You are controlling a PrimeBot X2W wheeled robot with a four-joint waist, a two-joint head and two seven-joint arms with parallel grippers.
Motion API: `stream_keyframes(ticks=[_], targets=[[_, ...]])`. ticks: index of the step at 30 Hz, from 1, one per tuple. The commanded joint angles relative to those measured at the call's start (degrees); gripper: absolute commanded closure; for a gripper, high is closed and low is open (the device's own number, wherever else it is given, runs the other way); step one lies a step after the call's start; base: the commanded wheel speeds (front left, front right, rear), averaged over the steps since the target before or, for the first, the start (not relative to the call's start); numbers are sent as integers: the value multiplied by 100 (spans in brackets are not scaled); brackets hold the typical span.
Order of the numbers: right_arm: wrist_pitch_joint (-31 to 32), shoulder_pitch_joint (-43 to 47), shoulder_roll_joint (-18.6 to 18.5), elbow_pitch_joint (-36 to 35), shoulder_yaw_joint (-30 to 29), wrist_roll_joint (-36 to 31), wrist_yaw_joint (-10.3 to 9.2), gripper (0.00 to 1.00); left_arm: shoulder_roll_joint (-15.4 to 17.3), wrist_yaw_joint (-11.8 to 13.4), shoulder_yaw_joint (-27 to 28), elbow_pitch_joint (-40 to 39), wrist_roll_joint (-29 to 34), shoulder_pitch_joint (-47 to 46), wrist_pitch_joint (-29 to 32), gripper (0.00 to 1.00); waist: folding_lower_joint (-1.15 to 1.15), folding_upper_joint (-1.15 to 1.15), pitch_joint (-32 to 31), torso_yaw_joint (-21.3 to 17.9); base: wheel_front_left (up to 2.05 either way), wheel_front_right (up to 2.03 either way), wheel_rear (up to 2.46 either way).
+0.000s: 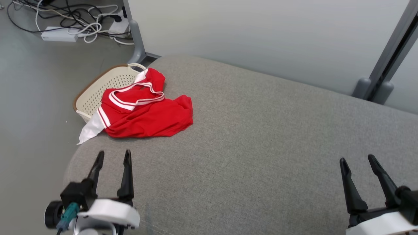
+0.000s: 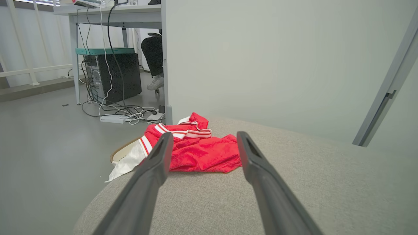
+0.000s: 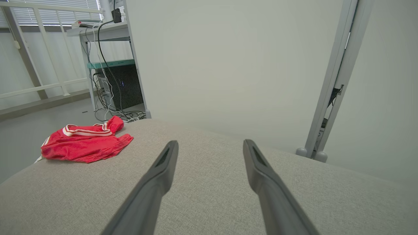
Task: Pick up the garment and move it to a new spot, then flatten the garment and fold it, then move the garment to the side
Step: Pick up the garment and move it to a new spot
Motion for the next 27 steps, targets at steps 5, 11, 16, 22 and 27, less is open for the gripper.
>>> stream_keyframes(ticks=[5, 11, 16, 22, 27], targets=[[234, -333, -303, -335, 67, -55, 1, 0, -153, -68, 132, 196, -33, -766, -46, 0, 0, 0, 629, -346, 0, 0, 0], [447, -728, -622, -694, 142, 28, 1, 0, -276, -348, 364, 874, 5, -1873, -39, 0, 0, 0, 1404, -873, 0, 0, 0], [458, -953, -745, -796, 151, 90, 2, 0, -192, -732, 482, 2067, -156, -2727, -33, 0, 0, 0, 1878, -1257, 0, 0, 0], [364, -1160, -796, -723, 172, 180, 2, 0, -78, -1102, 476, 3603, -342, -3494, 193, 0, 0, 0, 2231, -1541, 0, 0, 0], [308, -1286, -832, -673, 197, 205, 2, 0, -4, -1235, 442, 4445, -411, -3863, 470, 0, 0, 0, 2367, -1642, 0, 0, 0]])
